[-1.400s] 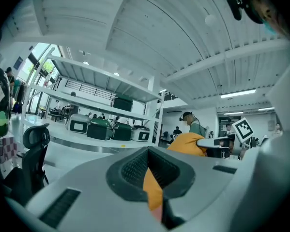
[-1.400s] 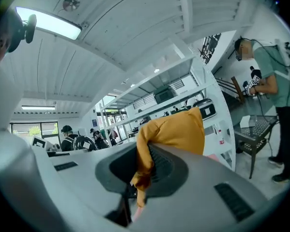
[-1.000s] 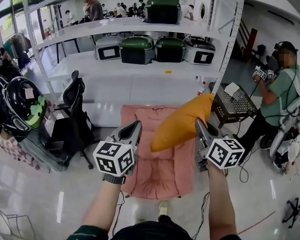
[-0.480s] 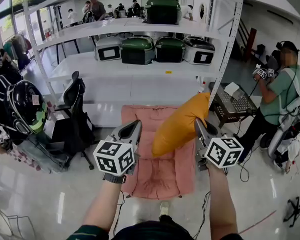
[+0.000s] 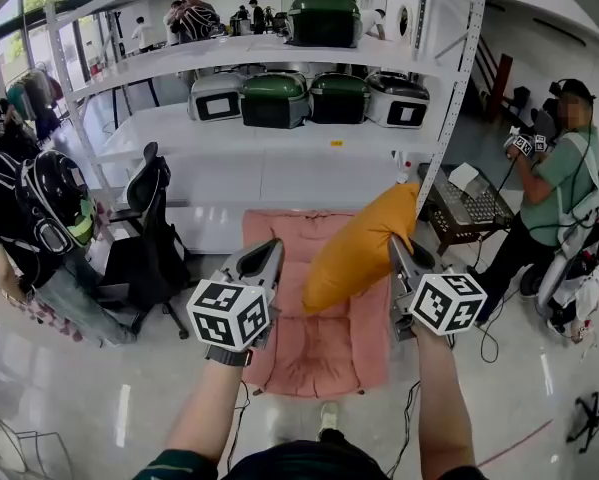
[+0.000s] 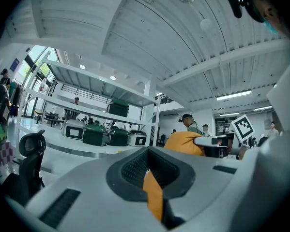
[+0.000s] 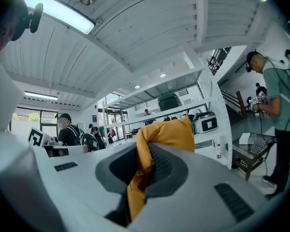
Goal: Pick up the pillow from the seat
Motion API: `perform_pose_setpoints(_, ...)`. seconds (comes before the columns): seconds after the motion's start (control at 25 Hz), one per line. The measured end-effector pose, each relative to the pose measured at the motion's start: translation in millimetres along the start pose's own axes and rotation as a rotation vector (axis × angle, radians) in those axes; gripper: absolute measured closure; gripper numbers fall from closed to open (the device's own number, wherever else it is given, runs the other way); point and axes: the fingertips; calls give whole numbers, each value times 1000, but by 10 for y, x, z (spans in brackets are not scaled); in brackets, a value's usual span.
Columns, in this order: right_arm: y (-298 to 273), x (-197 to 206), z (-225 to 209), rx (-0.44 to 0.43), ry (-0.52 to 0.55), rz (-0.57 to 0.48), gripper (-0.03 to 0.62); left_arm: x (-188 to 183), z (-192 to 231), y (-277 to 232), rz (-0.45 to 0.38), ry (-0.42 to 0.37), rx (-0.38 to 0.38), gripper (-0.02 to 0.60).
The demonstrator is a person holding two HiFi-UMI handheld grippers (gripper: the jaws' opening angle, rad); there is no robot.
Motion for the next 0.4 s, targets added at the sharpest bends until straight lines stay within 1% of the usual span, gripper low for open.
perform_pose_setpoints(0.4, 28, -44, 14, 2, -1, -3, 568, -34, -15, 19, -2, 0, -1, 577)
Point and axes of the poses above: the fingertips, and each gripper's own axes: y backward along the fingers, z to its left, x out of its underside, and after that the axes turned 14 degrees about z, right-handed
